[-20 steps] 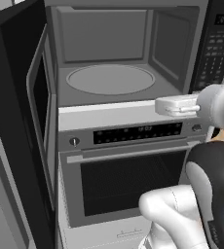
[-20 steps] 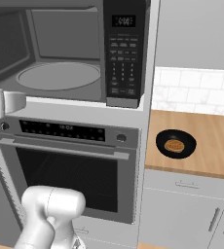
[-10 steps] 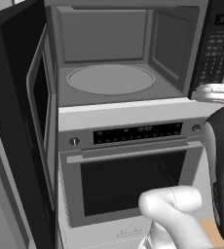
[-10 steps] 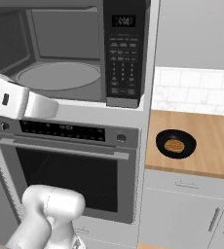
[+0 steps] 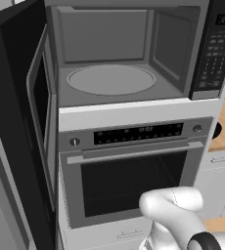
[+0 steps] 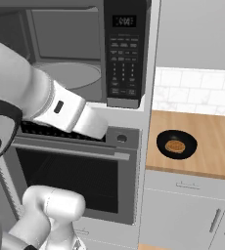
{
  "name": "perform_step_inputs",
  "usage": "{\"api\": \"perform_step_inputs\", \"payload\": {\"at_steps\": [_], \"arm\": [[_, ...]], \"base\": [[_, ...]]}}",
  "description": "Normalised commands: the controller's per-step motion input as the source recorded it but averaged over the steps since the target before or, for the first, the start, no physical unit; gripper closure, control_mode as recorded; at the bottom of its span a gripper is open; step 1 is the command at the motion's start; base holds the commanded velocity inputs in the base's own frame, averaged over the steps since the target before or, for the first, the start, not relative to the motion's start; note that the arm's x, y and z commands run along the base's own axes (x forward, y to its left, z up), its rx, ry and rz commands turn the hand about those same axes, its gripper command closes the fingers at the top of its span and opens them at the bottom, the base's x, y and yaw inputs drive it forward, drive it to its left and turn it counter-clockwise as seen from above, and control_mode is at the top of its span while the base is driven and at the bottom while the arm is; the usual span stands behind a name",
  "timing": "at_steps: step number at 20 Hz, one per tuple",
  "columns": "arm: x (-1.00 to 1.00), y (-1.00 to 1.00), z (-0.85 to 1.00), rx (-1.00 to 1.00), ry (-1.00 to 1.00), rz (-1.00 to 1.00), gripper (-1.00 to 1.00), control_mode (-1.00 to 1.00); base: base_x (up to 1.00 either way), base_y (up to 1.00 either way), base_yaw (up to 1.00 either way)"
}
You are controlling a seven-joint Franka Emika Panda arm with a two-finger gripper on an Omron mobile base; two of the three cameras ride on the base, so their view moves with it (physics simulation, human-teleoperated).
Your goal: Open the microwave, place the bowl with waffle inside the microwave, then close the microwave door and turn it on.
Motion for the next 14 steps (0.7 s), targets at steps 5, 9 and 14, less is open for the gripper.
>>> {"api": "perform_step_inputs", "payload": {"at_steps": [5, 9, 14], "arm": [[0.00, -0.90, -0.42, 0.29, 0.03, 0.00, -1.00, -1.00], [0.09, -0.72, -0.40, 0.26, 0.00, 0.00, -1.00, -1.00], [0.25, -0.59, -0.45, 0.23, 0.00, 0.00, -1.00, -1.00]], "base": [[0.00, 0.00, 0.00], [0.00, 0.00, 0.00], [0.00, 0.00, 0.00]]}}
